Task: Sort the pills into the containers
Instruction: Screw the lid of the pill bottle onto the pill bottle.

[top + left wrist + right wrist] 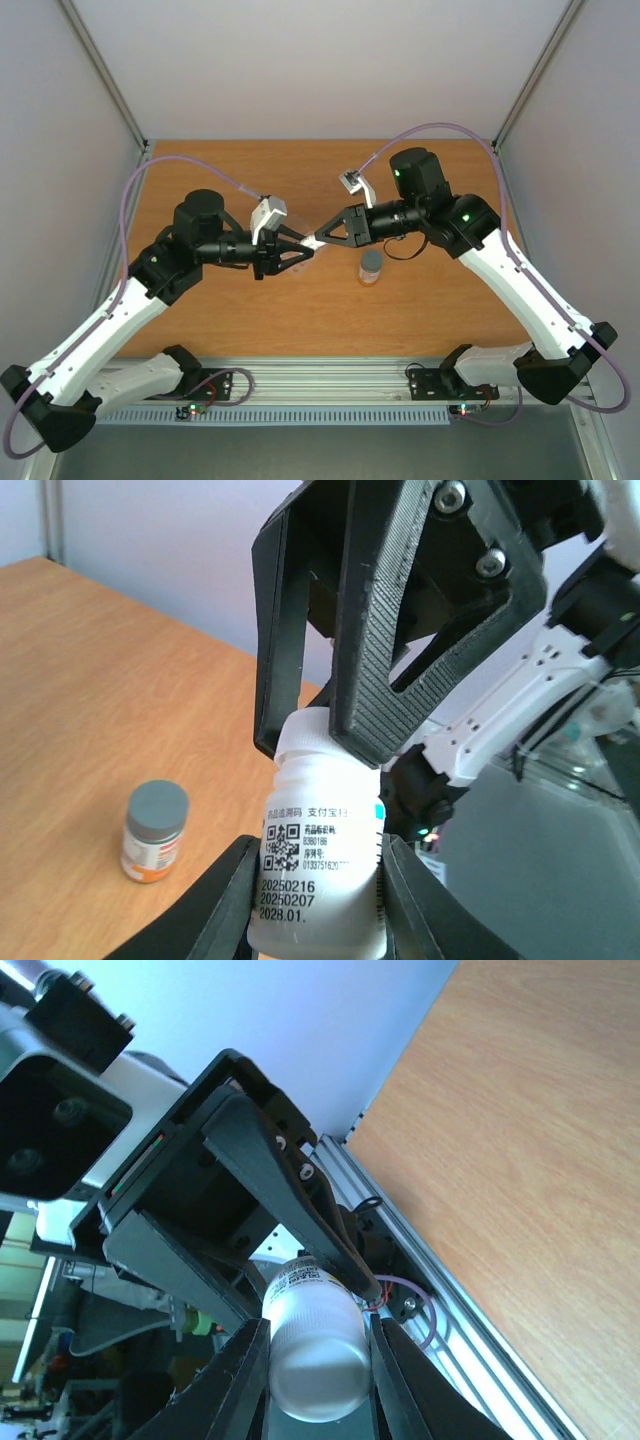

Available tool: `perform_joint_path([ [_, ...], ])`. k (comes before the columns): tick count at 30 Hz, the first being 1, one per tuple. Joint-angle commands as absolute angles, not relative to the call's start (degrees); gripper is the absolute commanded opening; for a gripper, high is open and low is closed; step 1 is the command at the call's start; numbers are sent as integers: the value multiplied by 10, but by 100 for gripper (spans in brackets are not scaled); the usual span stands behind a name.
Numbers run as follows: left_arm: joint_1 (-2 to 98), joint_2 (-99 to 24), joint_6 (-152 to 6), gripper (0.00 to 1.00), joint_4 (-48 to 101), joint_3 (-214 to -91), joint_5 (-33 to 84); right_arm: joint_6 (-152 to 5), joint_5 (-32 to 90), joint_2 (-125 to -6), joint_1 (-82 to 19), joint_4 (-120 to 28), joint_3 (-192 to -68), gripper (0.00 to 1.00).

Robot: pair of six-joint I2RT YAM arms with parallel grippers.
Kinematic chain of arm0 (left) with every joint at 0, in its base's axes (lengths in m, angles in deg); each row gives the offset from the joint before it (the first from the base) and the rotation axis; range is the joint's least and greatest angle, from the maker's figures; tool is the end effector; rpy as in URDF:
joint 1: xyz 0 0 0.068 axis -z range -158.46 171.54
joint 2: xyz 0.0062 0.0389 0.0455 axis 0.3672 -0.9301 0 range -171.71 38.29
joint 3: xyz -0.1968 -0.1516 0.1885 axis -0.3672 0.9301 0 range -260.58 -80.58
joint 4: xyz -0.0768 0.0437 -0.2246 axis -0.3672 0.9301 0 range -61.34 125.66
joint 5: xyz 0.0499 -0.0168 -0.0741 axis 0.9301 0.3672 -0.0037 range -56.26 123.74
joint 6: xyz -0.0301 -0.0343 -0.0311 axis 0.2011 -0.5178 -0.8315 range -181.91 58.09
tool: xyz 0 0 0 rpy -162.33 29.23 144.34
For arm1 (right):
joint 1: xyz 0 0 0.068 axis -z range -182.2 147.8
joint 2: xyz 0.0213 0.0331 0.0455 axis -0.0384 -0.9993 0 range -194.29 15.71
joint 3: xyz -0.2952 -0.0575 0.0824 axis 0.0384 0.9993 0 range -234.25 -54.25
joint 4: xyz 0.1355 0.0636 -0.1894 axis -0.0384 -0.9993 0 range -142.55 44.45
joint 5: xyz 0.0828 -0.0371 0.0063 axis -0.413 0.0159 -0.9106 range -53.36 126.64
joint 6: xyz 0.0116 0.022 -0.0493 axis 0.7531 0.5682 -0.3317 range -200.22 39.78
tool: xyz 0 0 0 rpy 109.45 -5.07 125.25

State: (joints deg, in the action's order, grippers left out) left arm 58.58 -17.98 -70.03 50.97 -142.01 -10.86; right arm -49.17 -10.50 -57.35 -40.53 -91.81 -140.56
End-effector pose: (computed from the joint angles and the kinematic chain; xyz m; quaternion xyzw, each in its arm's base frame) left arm 0.1155 -0.1201 0.4166 0.4041 0.6646 -0.4929 0.3900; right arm 0.1546 0.1573 0.4599 -0.2415 0.7918 0.5378 0.1595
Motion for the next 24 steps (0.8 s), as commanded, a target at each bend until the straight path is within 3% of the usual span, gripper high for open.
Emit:
perform_joint_path([
  [1,630,-187,-637,0,451,-1441,-11,-451,-126,-601,-416,-965,-1425,15],
  [12,766,-168,-512,0,428,-1411,224,-425,-161,-635,-416,-1012,-1448,13],
  [24,816,-119,-463,0,355,-1372,354,-401,-202,-666,-416,-1045,-1452,13],
])
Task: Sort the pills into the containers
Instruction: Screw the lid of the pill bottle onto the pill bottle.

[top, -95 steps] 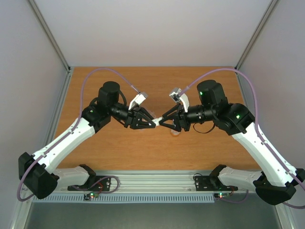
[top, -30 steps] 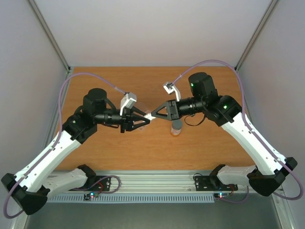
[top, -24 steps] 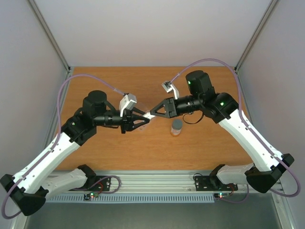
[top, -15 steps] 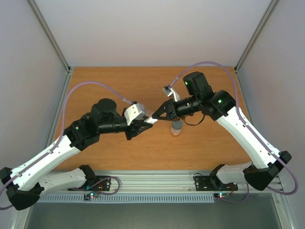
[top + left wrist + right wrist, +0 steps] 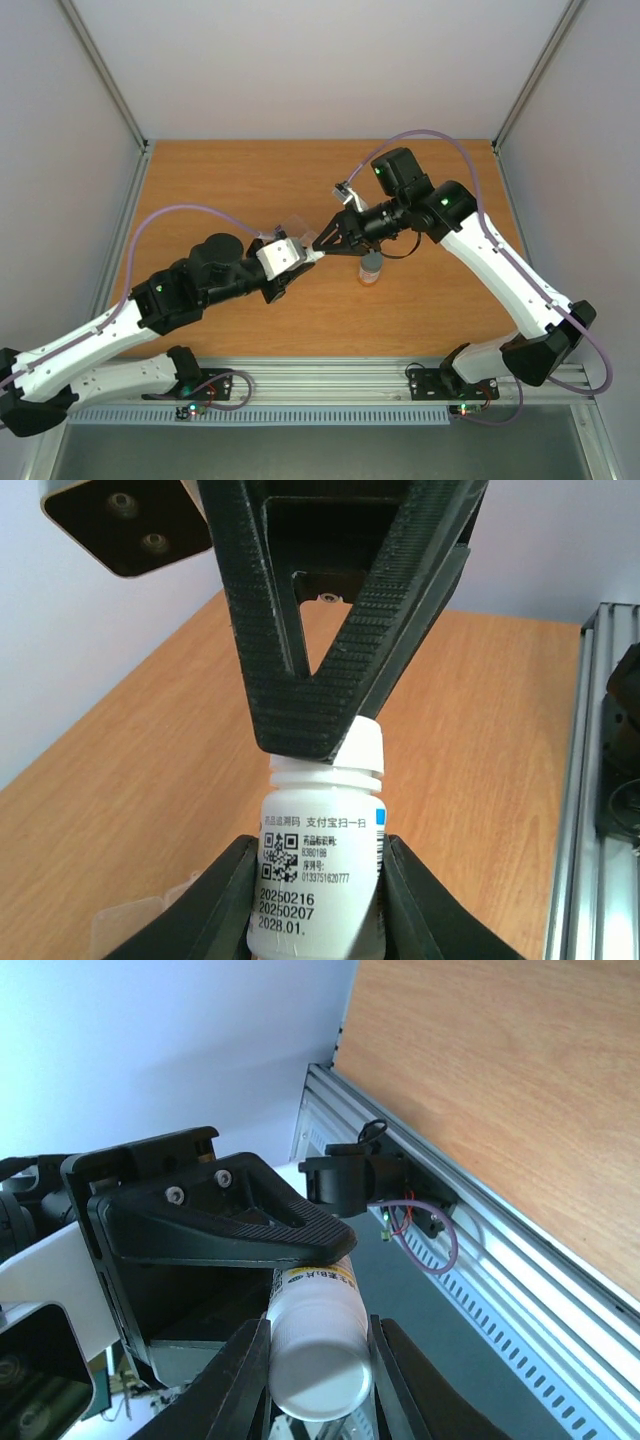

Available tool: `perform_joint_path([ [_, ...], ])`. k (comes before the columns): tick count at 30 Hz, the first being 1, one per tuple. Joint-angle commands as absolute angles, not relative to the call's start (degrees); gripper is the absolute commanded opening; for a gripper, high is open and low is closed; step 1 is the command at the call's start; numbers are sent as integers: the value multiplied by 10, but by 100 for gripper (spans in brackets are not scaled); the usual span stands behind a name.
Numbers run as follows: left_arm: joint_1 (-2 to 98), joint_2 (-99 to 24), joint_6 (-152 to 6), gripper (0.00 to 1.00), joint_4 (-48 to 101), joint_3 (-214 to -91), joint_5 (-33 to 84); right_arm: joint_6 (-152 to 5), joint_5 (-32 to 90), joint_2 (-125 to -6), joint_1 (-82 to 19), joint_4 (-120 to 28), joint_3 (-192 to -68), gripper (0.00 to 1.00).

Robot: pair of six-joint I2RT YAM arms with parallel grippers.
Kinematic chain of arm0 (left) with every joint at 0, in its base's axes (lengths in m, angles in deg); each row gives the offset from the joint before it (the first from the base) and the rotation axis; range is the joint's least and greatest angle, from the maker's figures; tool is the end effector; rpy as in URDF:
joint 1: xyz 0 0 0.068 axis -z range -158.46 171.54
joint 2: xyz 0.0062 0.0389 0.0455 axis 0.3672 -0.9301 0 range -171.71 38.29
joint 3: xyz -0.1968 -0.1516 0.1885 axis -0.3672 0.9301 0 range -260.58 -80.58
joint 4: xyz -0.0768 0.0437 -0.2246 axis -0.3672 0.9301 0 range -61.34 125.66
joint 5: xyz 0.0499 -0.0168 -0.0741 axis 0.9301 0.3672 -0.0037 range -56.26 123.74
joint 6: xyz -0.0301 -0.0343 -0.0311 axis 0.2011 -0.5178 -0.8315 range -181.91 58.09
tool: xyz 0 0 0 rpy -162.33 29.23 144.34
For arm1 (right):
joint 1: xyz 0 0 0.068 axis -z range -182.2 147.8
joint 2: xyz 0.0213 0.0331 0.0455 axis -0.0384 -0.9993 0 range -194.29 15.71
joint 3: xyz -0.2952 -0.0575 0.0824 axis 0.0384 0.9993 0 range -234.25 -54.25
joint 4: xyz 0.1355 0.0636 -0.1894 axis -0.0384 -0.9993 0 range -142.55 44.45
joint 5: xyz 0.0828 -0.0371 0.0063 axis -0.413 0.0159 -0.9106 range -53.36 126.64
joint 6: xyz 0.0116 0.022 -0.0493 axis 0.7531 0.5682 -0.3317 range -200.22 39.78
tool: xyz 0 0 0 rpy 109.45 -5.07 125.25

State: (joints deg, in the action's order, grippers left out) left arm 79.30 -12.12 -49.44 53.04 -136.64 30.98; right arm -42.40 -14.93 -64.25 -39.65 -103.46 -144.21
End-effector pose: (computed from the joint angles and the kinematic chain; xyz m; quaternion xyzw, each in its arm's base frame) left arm 0.0776 -0.1263 0.3938 0.4789 0.6566 -0.2423 0.5300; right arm 0.1743 0.1705 0.4387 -0.1535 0.8409 0.5189 0.0082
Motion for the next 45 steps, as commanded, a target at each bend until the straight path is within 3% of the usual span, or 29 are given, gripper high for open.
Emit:
perform_joint_path([
  [1,823,-119,-460,0,352,-1370,364,-398,-204,-669,-416,-1046,-1454,13],
  [5,836,-115,-463,0,349,-1363,377,-418,-190,-688,-415,-1073,-1494,16],
  [10,836,-106,-508,0,347,-1359,372,-431,-160,-675,-414,-1065,-1497,42],
  [16,835,-106,-542,0,372,-1366,361,-421,-140,-615,-400,-1017,-1450,51],
  [25,835,-108,-566,0,402,-1372,360,-440,-109,-565,-392,-1012,-1436,54],
  [41,835,-142,-562,0,435,-1397,341,-466,-120,-599,-392,-1027,-1479,53],
  [45,835,-141,-559,0,429,-1396,348,-479,-121,-610,-392,-1044,-1492,48],
])
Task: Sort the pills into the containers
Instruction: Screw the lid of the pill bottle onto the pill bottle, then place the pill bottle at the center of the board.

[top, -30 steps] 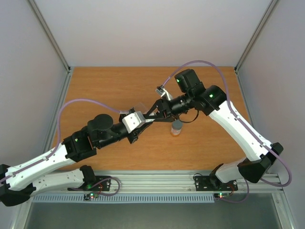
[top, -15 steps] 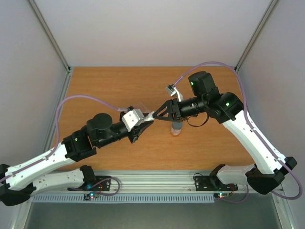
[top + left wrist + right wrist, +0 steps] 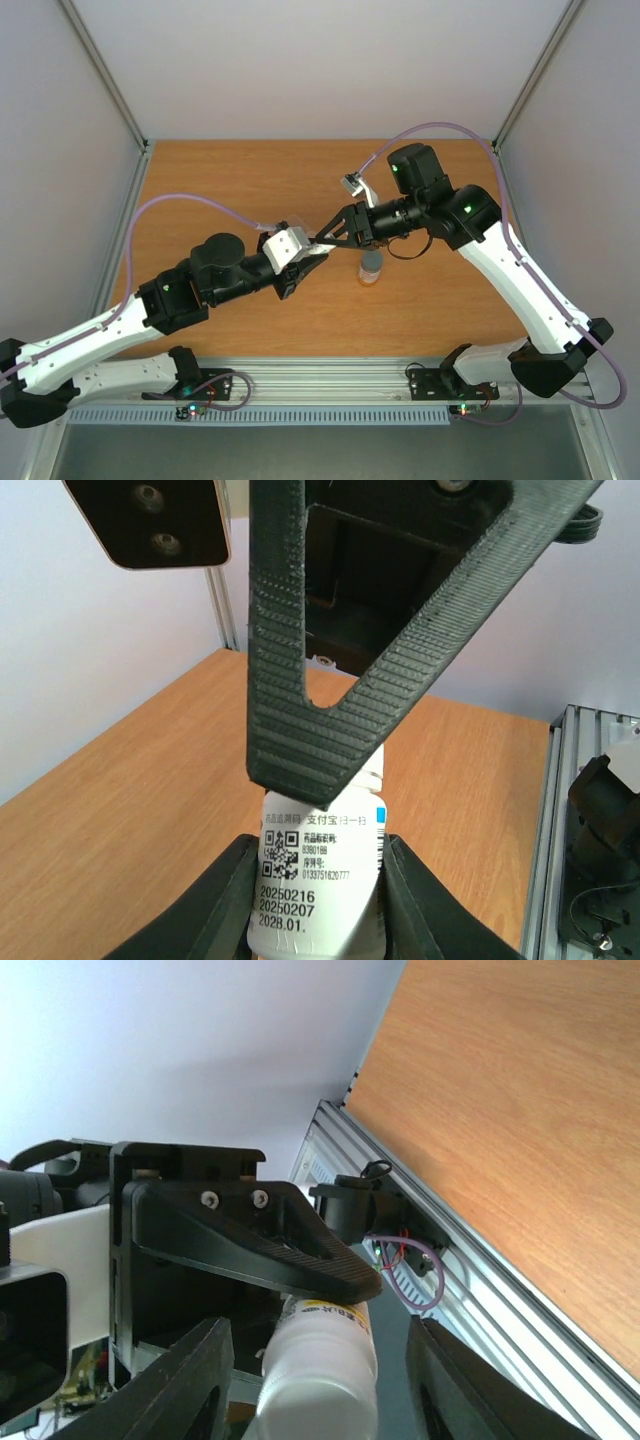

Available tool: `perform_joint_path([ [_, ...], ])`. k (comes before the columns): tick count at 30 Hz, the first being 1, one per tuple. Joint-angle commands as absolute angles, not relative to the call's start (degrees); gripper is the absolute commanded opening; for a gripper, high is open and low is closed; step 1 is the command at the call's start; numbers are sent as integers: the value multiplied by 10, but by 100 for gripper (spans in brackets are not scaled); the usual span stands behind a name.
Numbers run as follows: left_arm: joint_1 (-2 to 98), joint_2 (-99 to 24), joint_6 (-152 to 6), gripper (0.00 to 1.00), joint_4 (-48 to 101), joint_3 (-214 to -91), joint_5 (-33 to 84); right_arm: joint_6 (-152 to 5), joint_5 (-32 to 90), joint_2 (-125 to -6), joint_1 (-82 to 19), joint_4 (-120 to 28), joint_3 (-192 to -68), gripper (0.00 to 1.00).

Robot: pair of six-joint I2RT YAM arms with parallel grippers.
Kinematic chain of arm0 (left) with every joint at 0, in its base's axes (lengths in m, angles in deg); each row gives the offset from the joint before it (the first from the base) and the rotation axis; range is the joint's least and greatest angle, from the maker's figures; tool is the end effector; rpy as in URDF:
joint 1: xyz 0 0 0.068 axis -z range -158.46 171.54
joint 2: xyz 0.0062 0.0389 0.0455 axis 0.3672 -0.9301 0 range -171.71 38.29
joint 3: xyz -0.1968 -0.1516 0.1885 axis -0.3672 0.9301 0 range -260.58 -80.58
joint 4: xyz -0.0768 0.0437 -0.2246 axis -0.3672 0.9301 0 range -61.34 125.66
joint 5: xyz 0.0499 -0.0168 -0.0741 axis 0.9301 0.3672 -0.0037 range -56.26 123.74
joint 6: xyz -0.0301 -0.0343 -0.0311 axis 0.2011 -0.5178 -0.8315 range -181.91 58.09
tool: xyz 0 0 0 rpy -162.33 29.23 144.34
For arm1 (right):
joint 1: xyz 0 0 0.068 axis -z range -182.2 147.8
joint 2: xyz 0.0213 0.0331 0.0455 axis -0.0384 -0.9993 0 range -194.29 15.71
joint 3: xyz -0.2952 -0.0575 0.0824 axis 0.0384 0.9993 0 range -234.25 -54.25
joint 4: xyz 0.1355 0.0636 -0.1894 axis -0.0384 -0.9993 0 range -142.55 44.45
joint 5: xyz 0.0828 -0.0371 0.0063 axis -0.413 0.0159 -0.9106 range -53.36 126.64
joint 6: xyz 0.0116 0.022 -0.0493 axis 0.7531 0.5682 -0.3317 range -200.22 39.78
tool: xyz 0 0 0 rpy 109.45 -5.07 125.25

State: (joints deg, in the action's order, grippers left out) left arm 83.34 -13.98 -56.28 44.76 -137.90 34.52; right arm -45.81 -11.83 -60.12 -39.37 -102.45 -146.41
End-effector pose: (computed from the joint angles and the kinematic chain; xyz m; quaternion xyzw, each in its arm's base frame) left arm 0.0765 -0.1413 0.4121 0.4249 0.6445 -0.2947 0.5633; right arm 0.1571 0.1544 0.4645 -0.1915 0.8240 0.5254 0.0912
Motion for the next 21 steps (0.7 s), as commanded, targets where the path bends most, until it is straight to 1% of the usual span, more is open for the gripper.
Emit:
perform_joint_path([
  [1,835,-141,-558,0,428,-1396,351,-481,-121,-611,-392,-1049,-1493,46],
  [4,835,-144,-556,0,428,-1397,364,-491,-123,-615,-392,-1064,-1493,43],
  [10,835,-152,-550,0,428,-1401,368,-505,-119,-620,-391,-1082,-1494,43],
  [12,835,-155,-546,0,428,-1402,364,-508,-117,-622,-392,-1083,-1497,42],
  [14,835,-160,-543,0,430,-1404,363,-511,-116,-624,-392,-1085,-1502,38],
  [21,835,-163,-536,1,428,-1404,371,-526,-115,-634,-392,-1095,-1508,21],
])
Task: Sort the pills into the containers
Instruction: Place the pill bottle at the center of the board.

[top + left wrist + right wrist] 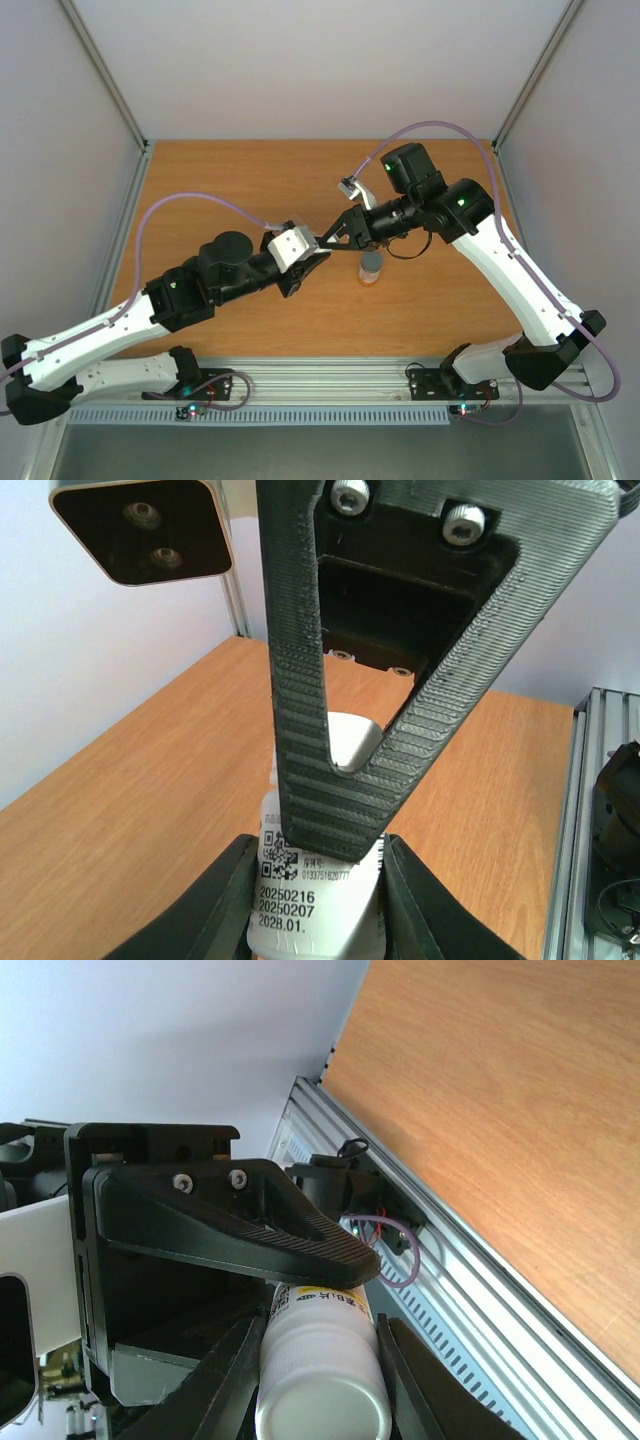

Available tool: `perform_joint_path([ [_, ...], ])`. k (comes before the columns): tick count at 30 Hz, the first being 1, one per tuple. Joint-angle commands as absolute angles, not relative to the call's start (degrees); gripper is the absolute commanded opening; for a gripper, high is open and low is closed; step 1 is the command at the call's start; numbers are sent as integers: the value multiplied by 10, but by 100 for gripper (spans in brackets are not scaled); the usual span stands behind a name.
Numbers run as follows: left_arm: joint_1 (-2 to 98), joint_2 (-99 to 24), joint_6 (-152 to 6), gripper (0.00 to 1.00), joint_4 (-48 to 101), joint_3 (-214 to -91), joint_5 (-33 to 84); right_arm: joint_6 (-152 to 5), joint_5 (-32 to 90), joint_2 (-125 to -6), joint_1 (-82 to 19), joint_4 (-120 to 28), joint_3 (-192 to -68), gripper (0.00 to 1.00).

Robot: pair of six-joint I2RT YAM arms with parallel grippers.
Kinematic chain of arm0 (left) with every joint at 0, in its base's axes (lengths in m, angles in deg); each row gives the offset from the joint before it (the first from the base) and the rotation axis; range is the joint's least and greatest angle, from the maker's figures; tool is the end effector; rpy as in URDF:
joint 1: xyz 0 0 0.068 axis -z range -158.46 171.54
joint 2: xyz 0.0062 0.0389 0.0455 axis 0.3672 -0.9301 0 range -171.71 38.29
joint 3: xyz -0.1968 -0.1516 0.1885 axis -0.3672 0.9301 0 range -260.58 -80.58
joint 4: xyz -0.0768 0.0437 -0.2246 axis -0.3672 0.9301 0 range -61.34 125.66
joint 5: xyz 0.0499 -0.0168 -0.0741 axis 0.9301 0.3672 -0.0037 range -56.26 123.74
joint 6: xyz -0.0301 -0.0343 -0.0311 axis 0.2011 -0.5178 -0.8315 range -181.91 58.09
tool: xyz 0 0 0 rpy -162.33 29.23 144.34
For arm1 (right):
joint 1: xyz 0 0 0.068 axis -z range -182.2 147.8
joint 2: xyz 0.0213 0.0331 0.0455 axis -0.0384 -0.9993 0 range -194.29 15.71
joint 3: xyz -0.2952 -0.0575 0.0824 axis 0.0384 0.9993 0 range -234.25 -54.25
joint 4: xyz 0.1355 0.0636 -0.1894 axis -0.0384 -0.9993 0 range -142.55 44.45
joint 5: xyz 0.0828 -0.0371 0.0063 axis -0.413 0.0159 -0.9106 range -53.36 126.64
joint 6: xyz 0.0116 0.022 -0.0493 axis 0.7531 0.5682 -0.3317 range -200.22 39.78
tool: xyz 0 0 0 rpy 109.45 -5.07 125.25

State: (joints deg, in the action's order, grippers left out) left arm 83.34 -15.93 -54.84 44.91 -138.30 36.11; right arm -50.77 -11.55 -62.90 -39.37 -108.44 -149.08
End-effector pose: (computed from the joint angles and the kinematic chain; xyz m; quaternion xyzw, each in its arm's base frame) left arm 0.0819 -0.1493 0.4092 0.4310 0.6515 -0.2725 0.5616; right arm 0.1631 0.1588 0.4597 -0.2075 0.8363 0.5021 0.0733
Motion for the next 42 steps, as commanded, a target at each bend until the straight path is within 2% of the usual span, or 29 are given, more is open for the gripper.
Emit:
perform_joint_path([
  [1,835,-163,-536,1,428,-1404,374,-529,-114,-634,-392,-1097,-1508,18],
  [2,835,-162,-537,3,427,-1403,379,-531,-113,-635,-392,-1097,-1508,17],
  [6,835,-159,-543,24,426,-1398,395,-536,-106,-633,-392,-1098,-1506,14],
  [19,835,-153,-563,62,461,-1389,391,-532,-61,-627,-392,-1055,-1491,13],
  [29,835,-104,-590,67,464,-1348,459,-577,38,-641,-358,-1063,-1472,13],
  [34,835,-92,-610,67,479,-1337,492,-628,160,-656,-318,-1072,-1447,13],
  [42,835,-86,-663,67,501,-1324,520,-670,326,-674,-254,-1039,-1336,13],
])
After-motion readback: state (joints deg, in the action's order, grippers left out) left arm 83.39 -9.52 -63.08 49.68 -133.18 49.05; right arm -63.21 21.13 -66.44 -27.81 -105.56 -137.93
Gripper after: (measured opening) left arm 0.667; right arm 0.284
